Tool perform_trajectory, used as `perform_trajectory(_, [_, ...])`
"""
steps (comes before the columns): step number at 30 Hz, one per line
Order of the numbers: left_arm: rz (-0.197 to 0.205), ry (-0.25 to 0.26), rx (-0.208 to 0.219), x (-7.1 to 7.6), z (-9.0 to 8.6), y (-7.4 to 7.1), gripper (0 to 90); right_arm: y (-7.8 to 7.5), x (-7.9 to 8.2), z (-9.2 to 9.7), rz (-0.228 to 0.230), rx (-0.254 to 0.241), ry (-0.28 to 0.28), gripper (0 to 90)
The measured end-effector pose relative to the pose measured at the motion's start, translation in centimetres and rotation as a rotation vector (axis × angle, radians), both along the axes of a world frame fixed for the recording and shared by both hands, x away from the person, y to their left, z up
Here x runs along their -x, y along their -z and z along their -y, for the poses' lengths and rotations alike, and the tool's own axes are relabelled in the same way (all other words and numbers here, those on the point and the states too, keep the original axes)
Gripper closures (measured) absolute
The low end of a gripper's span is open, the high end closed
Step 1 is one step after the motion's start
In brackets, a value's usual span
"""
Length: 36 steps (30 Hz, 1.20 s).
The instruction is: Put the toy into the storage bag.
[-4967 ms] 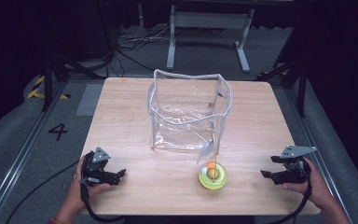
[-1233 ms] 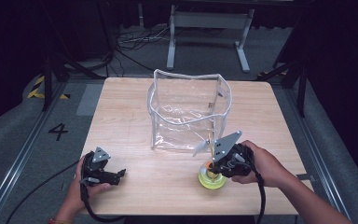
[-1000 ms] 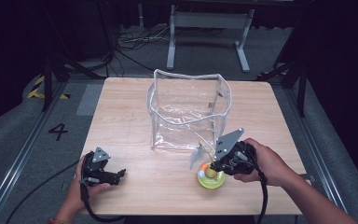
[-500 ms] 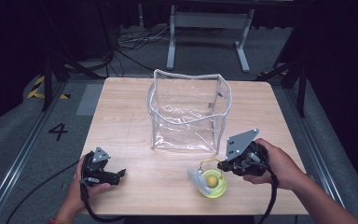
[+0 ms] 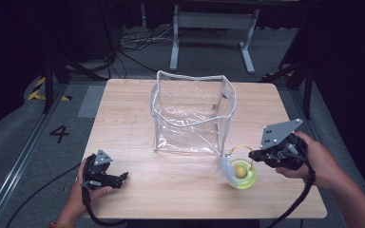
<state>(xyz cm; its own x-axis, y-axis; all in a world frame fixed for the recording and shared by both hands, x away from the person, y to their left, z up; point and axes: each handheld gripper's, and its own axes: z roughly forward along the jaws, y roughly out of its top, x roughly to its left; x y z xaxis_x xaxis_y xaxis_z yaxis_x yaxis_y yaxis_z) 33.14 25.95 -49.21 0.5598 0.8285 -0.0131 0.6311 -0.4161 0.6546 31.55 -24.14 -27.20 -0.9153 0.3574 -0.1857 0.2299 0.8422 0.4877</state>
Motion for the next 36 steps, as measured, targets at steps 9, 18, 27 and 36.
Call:
perform_trajectory(9, [0.000,0.000,0.001,0.0,0.0,0.0,0.5,-1.9,-1.1,2.4,0.031,0.003,0.069,89.0])
perform_trajectory(18, [0.000,0.001,0.001,0.0,0.0,0.0,0.5,-4.2,-3.2,3.5,0.063,-0.004,0.129,89.0])
perform_trajectory(27, [0.000,0.000,0.000,0.0,0.0,0.0,0.5,-6.4,-5.2,4.0,0.089,0.007,0.176,89.0])
perform_trajectory(36, [0.000,0.000,0.000,0.0,0.0,0.0,0.5,-8.3,-7.1,4.0,0.105,0.017,0.211,89.0])
